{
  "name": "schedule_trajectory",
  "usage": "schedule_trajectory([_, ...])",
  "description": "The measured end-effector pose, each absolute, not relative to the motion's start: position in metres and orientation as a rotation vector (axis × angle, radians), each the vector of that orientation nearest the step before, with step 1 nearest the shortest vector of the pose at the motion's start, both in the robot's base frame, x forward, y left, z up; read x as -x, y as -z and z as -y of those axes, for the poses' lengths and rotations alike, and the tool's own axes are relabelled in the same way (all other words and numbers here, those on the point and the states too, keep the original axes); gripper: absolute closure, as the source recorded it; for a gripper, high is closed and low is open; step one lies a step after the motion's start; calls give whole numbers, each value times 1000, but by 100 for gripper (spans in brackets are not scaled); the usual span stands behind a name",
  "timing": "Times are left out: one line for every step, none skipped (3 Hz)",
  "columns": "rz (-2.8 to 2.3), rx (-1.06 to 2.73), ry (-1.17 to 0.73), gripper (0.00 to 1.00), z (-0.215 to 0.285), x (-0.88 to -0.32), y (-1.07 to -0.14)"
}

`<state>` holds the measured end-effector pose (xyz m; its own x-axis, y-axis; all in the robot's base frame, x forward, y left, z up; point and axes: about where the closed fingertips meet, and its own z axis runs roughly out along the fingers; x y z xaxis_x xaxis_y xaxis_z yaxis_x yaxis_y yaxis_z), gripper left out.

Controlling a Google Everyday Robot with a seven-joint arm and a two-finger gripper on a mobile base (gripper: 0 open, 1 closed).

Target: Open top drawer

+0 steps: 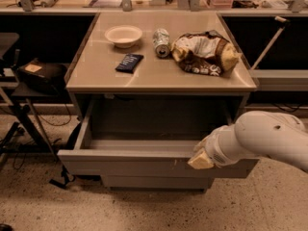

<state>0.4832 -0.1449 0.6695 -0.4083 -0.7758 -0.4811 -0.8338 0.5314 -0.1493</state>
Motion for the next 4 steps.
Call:
schedule_trajectory([-2244,1306,-146,100,139,-473,-675])
schedule_trajectory([-2252,1303,-139,100,140,-458,-675])
schedule_trajectory([-2253,1303,-139,100,140,-457,-676])
schedule_trajectory([-2258,1300,-134,100,141,-447,-676])
